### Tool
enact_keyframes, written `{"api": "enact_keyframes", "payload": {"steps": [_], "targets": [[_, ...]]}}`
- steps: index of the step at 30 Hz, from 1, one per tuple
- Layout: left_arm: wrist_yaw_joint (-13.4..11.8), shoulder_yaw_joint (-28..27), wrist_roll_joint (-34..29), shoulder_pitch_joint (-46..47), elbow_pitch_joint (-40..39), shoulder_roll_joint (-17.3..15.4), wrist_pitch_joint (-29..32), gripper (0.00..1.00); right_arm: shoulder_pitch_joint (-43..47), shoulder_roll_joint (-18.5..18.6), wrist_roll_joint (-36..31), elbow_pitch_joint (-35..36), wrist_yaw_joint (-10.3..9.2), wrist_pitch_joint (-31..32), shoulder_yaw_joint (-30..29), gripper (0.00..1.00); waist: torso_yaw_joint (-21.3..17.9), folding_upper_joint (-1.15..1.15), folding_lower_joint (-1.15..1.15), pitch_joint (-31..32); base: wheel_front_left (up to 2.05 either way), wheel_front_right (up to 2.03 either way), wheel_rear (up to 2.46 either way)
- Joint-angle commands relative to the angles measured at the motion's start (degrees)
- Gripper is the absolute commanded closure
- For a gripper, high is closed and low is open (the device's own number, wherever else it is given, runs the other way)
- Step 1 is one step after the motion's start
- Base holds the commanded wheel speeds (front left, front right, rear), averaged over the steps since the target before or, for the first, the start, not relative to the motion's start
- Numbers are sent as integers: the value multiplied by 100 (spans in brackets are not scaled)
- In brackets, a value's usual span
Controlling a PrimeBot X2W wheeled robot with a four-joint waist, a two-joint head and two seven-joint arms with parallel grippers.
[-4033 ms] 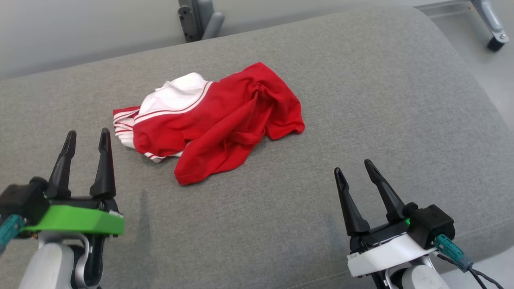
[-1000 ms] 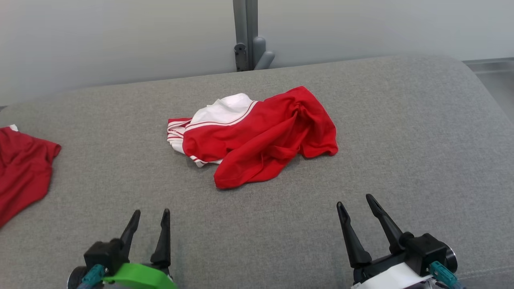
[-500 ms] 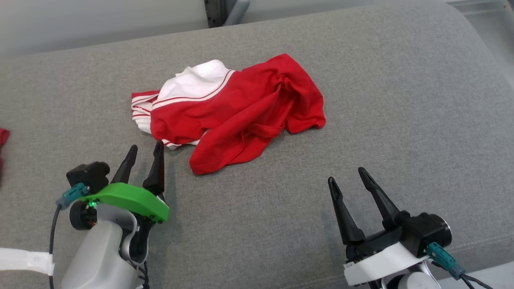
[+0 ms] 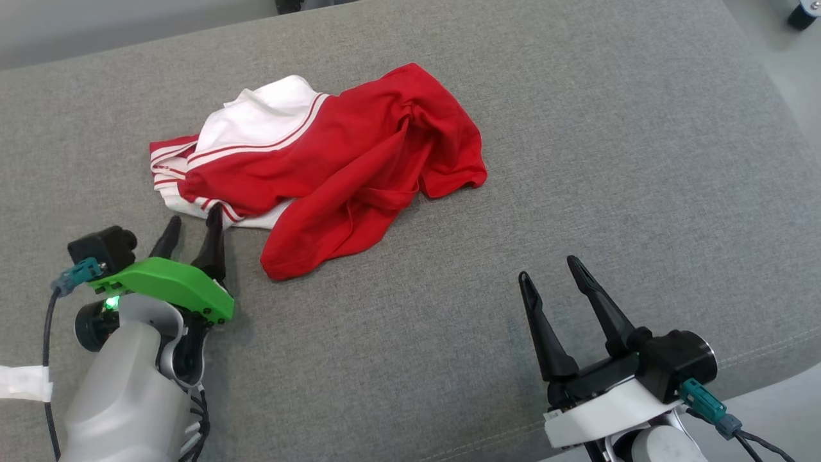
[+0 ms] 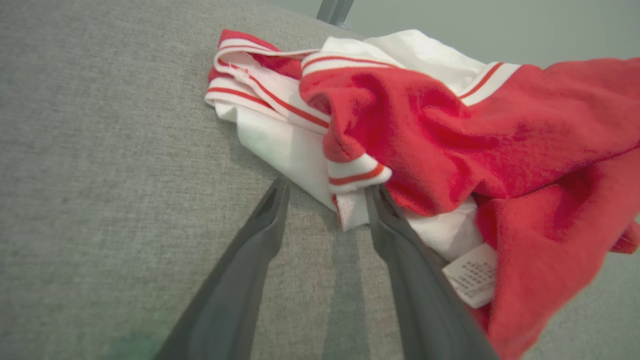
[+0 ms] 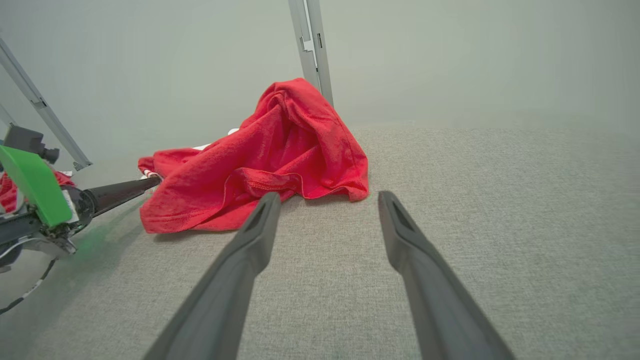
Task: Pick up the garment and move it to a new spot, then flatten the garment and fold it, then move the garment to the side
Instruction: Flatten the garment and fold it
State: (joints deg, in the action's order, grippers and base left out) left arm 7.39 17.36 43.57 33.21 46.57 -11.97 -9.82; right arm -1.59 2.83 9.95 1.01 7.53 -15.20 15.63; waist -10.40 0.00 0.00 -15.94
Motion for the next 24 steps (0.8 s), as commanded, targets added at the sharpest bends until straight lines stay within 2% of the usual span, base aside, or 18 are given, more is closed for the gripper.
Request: {"api": "enact_keyframes", "payload": {"steps": [1,7,15,19,23,24], "targets": [[-4,-59,68,105,33,-41,-82,0,-33,12,20,22,-8,2,-19,0,-8,0,0,21,0,0,0],[-30,-275,164,70,3,-22,-368,0,34,12,43,0,-8,2,-14,0,7,0,0,106,0,0,0],[11,70,159,-45,-199,56,-312,0,-15,11,47,27,-8,2,59,0,-96,0,0,57,0,0,0],[18,258,211,-81,-322,-50,-208,0,-12,13,50,33,-8,2,48,0,-164,0,0,-10,0,0,0],[-279,247,-9,-18,-192,-215,-312,0,-14,11,67,57,-8,2,84,0,-239,0,0,-56,0,0,0],[-325,242,-17,-13,-177,-239,-351,55,-10,12,79,64,-8,2,80,0,-255,0,0,-62,0,0,0]]}}
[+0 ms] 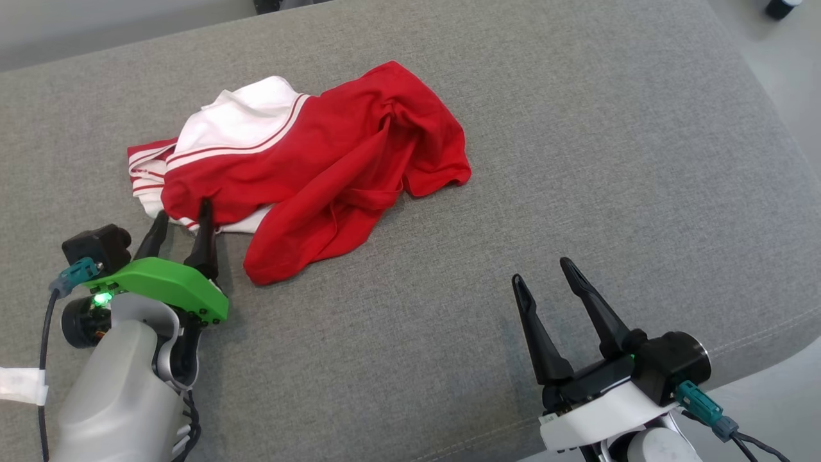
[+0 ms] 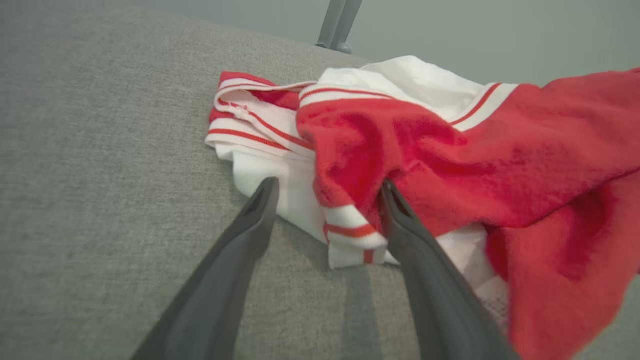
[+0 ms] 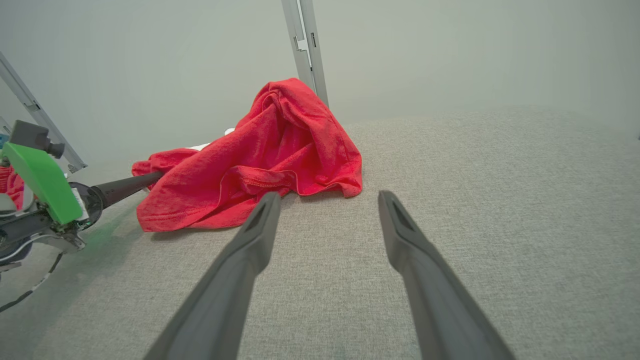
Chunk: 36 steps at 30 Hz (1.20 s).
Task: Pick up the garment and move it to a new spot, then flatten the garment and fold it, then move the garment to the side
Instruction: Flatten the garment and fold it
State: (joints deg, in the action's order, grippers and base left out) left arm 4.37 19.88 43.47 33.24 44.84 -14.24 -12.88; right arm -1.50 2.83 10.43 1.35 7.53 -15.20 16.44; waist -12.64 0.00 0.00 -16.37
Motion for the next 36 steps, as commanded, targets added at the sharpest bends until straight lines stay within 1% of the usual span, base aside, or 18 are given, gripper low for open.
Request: {"api": "enact_keyframes", "payload": {"steps": [1,3,5,8,11,15,16,18,20,21,24,26,28,30,32,34,36], "targets": [[-21,-22,-1,-39,4,-30,-52,100,-15,12,44,37,-8,2,-4,0,-47,0,0,-19,0,0,0],[5,-28,36,-87,9,-41,-46,100,-7,12,55,41,-8,2,-12,0,-58,0,0,-10,0,0,0],[81,-41,137,-152,-73,-47,16,100,31,10,69,47,-8,2,-48,0,-56,0,0,28,0,0,0],[227,-53,454,-185,-402,49,274,100,78,11,112,-6,-8,2,-74,0,-15,0,0,119,0,0,0],[298,-68,1034,-153,-1076,141,825,100,68,12,181,-37,-8,2,-51,0,28,0,0,251,0,0,0],[317,-25,1731,131,-2245,115,1842,100,39,12,278,-82,-8,2,5,0,37,0,0,482,0,0,0],[246,-24,1857,236,-2488,106,2098,100,35,12,307,-92,-8,2,21,0,19,0,0,545,0,0,0],[-31,-70,2097,526,-2951,151,2563,100,41,13,373,-112,-8,2,40,0,-45,0,0,666,0,0,0],[-397,-143,2310,910,-3281,240,2898,100,62,12,432,-155,-8,2,67,0,-138,0,0,801,0,0,0],[-577,-162,2309,1136,-3399,285,3011,100,82,13,458,-176,-8,2,76,0,-184,0,0,871,0,0,0],[-1124,-260,2387,1861,-3606,576,3157,100,145,13,503,-219,-8,2,82,0,-299,0,0,1040,0,0,0],[-1440,-317,2410,2357,-3626,771,3146,100,162,13,521,-241,-8,2,96,0,-359,0,0,1124,0,0,0],[-1696,-342,2452,2793,-3568,911,3099,100,201,13,518,-263,-8,2,103,0,-399,0,0,1194,0,0,0],[-1893,-328,2471,3167,-3438,1016,2992,100,223,13,512,-277,-8,2,86,0,-409,0,0,1237,0,0,0],[-2018,-262,2427,3372,-3203,1064,2896,100,223,12,513,-284,-8,2,64,0,-404,0,0,1275,0,0,0],[-2103,-237,2388,3390,-2911,1064,2816,100,205,12,533,-270,-8,2,47,0,-392,0,0,1304,0,0,0],[-2183,-292,2426,3182,-2579,1012,2789,100,180,12,566,-247,-8,2,41,0,-378,0,0,1308,0,0,0]]}}
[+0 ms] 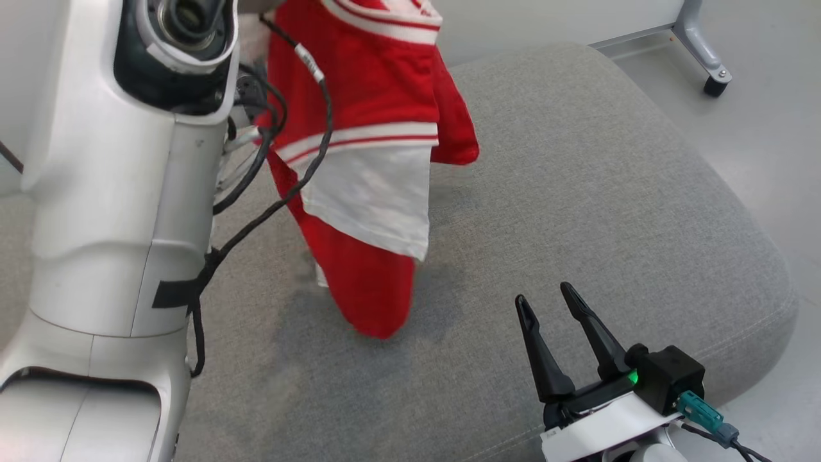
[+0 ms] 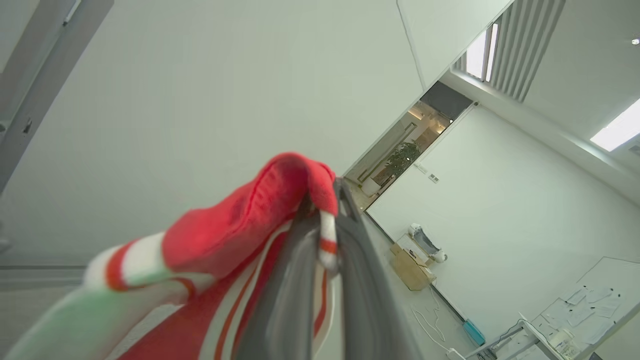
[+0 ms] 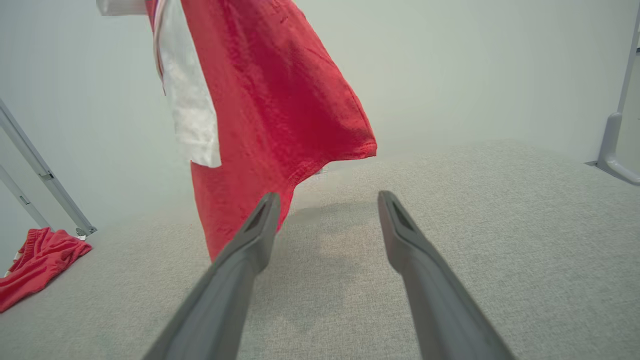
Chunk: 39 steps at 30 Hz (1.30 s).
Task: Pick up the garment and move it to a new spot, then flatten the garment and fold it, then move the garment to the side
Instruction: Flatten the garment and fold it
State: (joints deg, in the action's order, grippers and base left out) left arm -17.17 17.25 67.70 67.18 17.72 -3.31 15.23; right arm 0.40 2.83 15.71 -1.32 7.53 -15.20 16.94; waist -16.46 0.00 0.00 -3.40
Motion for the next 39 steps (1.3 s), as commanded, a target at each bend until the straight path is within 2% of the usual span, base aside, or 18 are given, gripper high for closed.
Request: {"api": "enact_keyframes", "payload": {"steps": [1,3,9,11,16,21,22,23,28,31,39], "targets": [[-65,-53,0,-357,315,-162,-19,100,-21,12,45,27,-8,2,-7,0,12,0,0,6,0,0,0],[-68,-65,-61,-653,652,-362,-25,100,-41,11,69,47,-8,2,10,0,38,0,0,-17,0,0,0],[197,-151,-285,-1485,1697,-1146,-282,100,-110,12,108,71,-8,2,81,0,77,0,0,-179,0,0,0],[260,-213,-271,-1548,1850,-1249,-348,100,-129,12,105,75,-8,2,91,0,79,0,0,-216,0,0,0],[625,-449,-421,-1607,2565,-1745,-910,100,-205,12,68,90,-8,2,153,0,84,0,0,-394,0,0,0],[1027,-478,-551,-1450,3091,-1969,-1301,100,-248,10,16,34,-8,2,209,0,159,0,0,-519,0,0,0],[1129,-468,-565,-1431,3175,-1975,-1367,63,-265,10,25,11,-8,2,232,0,182,0,0,-528,0,0,0],[1213,-444,-591,-1416,3260,-1975,-1426,0,-275,11,63,-30,-8,2,265,0,207,0,0,-532,0,0,0],[1750,-256,-800,-1475,3456,-1967,-1895,0,-321,13,499,-333,-8,2,459,0,400,0,0,-475,0,0,0],[2035,21,-1140,-1686,3439,-2048,-2307,0,-368,7,619,-525,-7,3,595,0,588,0,0,-413,0,0,0],[2316,258,-1598,-2550,2994,-2175,-2966,0,-393,13,1095,-977,-7,2,514,0,1128,0,0,-212,0,0,0]]}}
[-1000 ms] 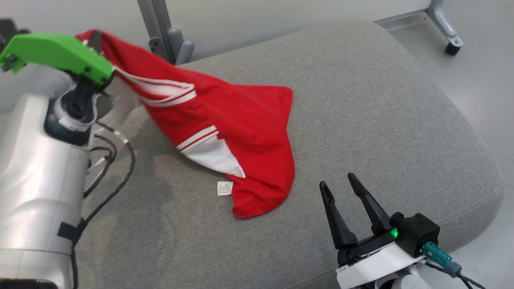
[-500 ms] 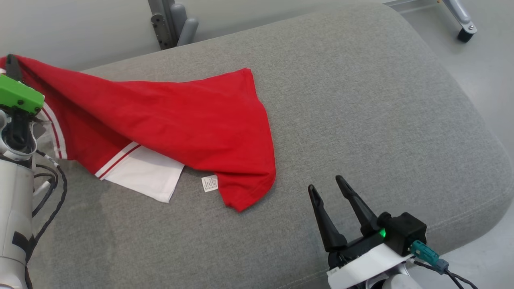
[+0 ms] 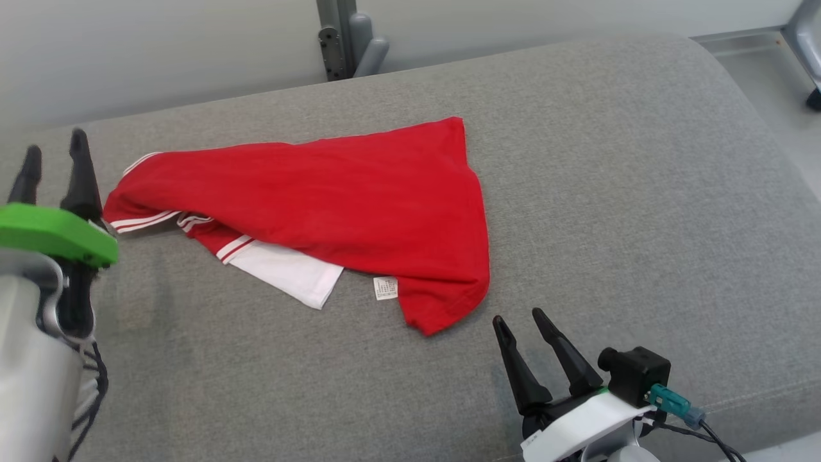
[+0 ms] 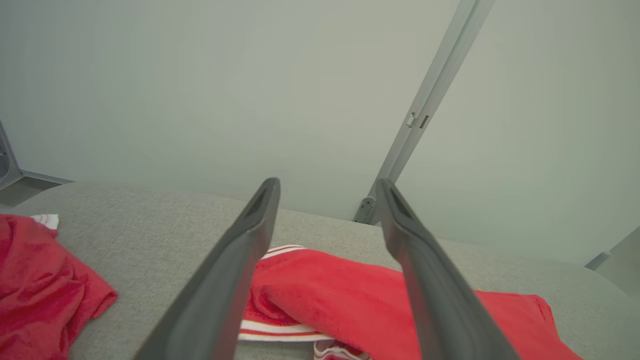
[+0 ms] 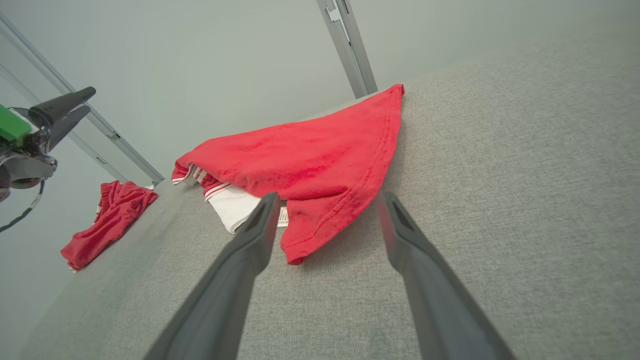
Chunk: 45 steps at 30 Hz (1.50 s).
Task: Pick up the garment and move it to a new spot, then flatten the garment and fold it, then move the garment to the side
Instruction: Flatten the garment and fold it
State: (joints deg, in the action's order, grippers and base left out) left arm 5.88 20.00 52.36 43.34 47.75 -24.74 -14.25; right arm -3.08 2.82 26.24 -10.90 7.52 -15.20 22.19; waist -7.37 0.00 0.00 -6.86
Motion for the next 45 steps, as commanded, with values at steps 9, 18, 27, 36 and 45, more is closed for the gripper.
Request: {"api": "enact_keyframes", "payload": {"steps": [9,18,27,36,45], "targets": [[-460,-1128,-1354,-3033,-2825,528,-87,0,-82,15,556,-522,-6,2,-241,0,984,0,0,197,0,0,0],[-381,-1341,-2119,-4288,-3783,1376,-88,0,-445,17,880,-1324,-4,2,-40,0,1708,0,0,55,0,0,0],[-171,-1272,-2491,-4505,-3780,1786,-89,0,-918,17,1380,-2220,-4,3,37,0,2105,0,0,8,0,0,0],[-84,-1504,-2602,-4325,-3774,1819,-89,0,-595,16,1629,-2140,-4,3,91,0,2117,0,0,3,0,0,0],[17,-1567,-2677,-4293,-3758,1973,-89,0,-428,56,1304,-2125,-15,10,-247,0,2170,0,0,-180,0,0,0]]}}
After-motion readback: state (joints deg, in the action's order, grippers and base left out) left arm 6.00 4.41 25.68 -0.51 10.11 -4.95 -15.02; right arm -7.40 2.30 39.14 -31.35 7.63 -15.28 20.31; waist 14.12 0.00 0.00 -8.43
